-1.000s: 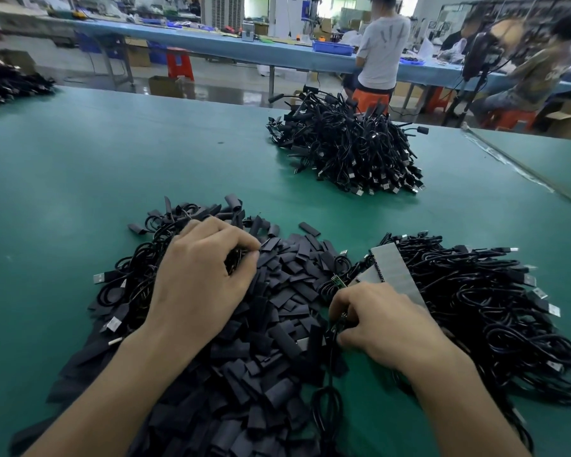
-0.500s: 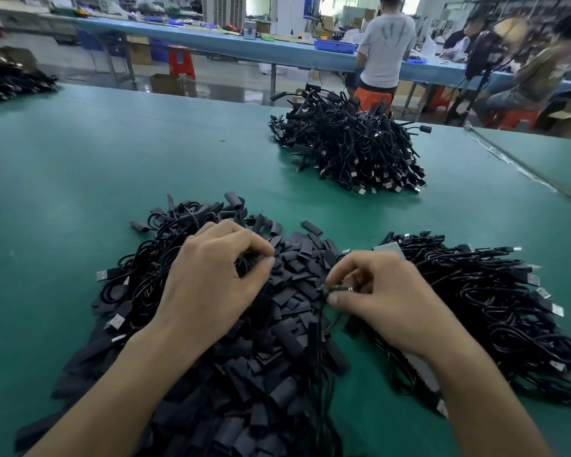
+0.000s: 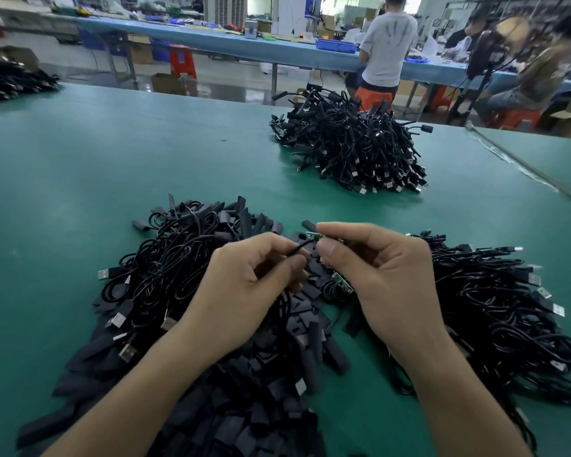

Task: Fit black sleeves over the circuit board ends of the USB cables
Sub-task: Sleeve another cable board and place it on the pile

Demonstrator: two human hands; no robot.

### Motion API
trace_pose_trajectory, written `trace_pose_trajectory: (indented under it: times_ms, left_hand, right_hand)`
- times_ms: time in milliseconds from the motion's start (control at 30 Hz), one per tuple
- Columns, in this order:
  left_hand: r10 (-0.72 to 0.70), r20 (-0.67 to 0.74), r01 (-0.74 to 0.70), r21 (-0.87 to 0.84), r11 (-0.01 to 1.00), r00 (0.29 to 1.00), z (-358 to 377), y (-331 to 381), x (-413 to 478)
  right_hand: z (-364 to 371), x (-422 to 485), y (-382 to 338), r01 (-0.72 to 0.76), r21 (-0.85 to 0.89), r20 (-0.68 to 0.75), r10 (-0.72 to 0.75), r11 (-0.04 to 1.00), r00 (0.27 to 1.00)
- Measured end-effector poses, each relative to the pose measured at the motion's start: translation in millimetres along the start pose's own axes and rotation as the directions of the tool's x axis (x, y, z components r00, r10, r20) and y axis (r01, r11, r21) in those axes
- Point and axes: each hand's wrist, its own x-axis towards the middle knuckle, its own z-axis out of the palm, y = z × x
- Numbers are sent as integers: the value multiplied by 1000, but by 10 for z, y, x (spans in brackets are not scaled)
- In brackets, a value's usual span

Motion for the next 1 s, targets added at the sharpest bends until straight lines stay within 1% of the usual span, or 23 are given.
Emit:
trace_pose_trajectory:
  times_ms: [67, 267, 333, 367, 433, 500, 600, 667, 700, 733, 833, 1000]
  left_hand:
    - [-2, -52, 1, -25, 1000, 999, -17, -5, 21]
    - [59, -79, -51, 94, 994, 995, -46, 6, 22]
    - [40, -153, -17, 145, 989, 987, -54, -10, 30]
    - [18, -203, 13, 152, 988, 979, -64, -19, 34]
    - [-37, -281, 73, 120, 990, 959, -95, -43, 52]
    - [-84, -317, 119, 92, 989, 945, -131, -75, 69]
    - [-119, -326, 153, 82, 985, 938, -154, -110, 81]
    - [-120, -332, 157, 86, 984, 935, -158, -136, 86]
    - [-121, -336, 159, 87, 983, 934, -160, -144, 89]
    - [-122, -339, 161, 89, 983, 933, -161, -153, 90]
    - [-128, -348, 174, 106, 979, 929, -165, -180, 91]
    - [-131, -354, 183, 117, 976, 926, -187, -189, 100]
  right_hand:
    - [10, -5, -5, -8, -6, 18, 8, 1000, 1000]
    - [20, -27, 47, -67, -70, 42, 70, 995, 997]
    - [-20, -21, 117, -95, -158, 43, 103, 983, 994]
    - [-47, -18, 168, -106, -255, 50, 123, 961, 991]
    - [-82, -20, 272, -122, -509, 83, 190, 852, 978]
    - [-51, -49, 367, -114, -692, 132, 280, 713, 951]
    - [92, -151, 493, -69, -825, 182, 379, 561, 907]
    - [175, -217, 565, 1, -864, 226, 384, 504, 895]
    - [191, -229, 589, 27, -864, 248, 377, 503, 892]
    - [191, -228, 597, 24, -851, 258, 377, 525, 890]
    - [174, -199, 594, -29, -799, 251, 378, 600, 891]
    - [185, -213, 618, -36, -820, 188, 329, 571, 926]
